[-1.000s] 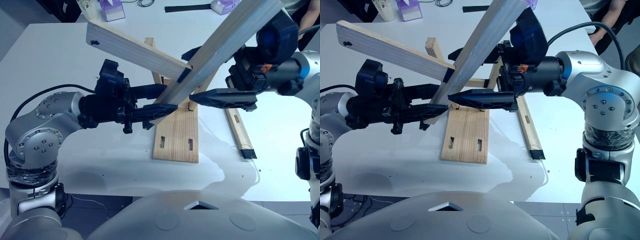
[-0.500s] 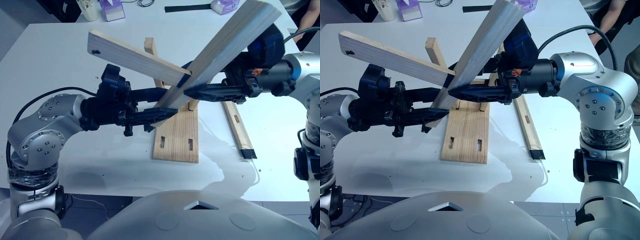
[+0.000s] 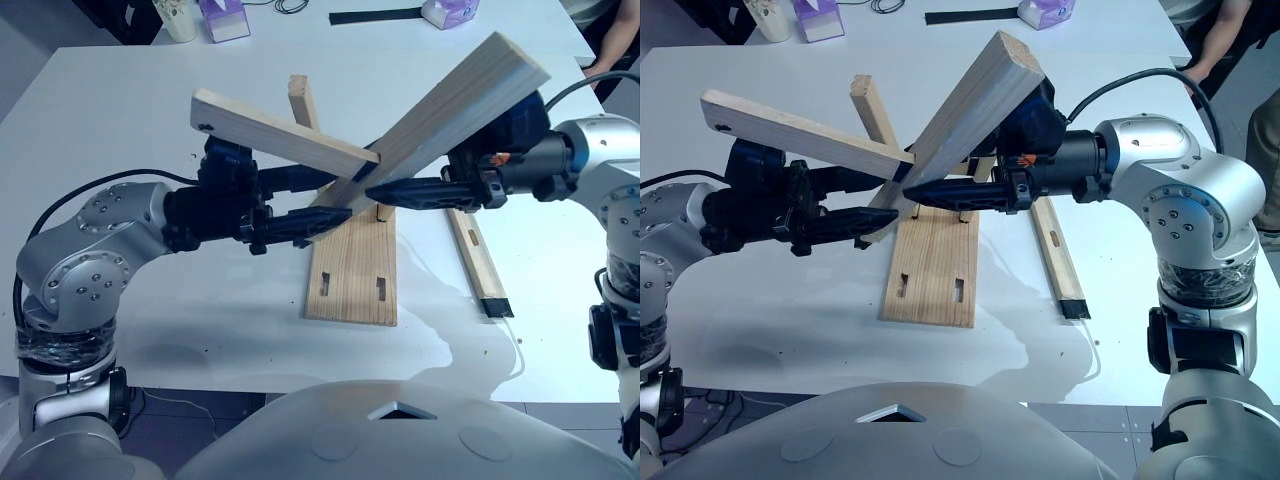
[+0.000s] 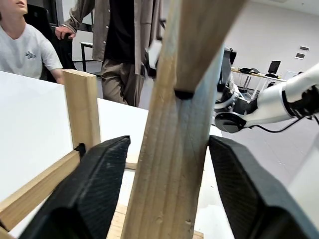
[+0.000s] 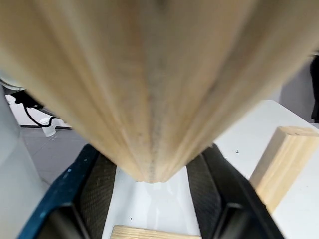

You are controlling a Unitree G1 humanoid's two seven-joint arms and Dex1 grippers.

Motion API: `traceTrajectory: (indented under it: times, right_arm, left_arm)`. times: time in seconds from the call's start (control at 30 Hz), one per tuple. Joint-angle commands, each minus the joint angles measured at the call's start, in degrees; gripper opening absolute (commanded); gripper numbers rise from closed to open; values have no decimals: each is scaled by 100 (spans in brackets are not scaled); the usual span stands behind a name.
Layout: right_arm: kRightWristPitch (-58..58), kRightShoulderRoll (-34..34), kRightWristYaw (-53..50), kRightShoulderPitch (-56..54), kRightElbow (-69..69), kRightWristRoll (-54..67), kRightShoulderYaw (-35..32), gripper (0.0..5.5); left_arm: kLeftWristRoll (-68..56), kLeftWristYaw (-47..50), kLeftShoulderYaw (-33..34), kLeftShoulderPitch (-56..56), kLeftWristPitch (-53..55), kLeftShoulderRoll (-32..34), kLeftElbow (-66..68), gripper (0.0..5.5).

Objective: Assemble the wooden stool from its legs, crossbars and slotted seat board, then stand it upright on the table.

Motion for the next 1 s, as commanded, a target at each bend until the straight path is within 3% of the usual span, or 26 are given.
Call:
traceTrajectory:
  times: [0.03, 0.27, 0.47, 0.73, 1.0]
  right_arm:
    - [-50, 122, -238, -177, 55, 121, -325, 203]
    - [-21, -66, -266, -245, 143, 133, -680, 203]
    - [15, -954, 268, 593, -25, -128, -1087, 203]
    - [-881, -1482, 921, 2178, -609, -1398, -567, 203]
    - [-1187, -1648, 1209, 2810, -899, -1718, -446, 203]
  left_arm:
    - [383, -74, -76, 170, -123, 48, 170, 322]
    - [1459, -472, -137, 1021, -751, 171, 586, 322]
    - [1833, -466, 389, 1874, -1147, 153, 525, 322]
    - [1695, -285, 925, 2447, -1160, 60, 190, 322]
    - [1589, -118, 1013, 2545, -1104, -6, 33, 322]
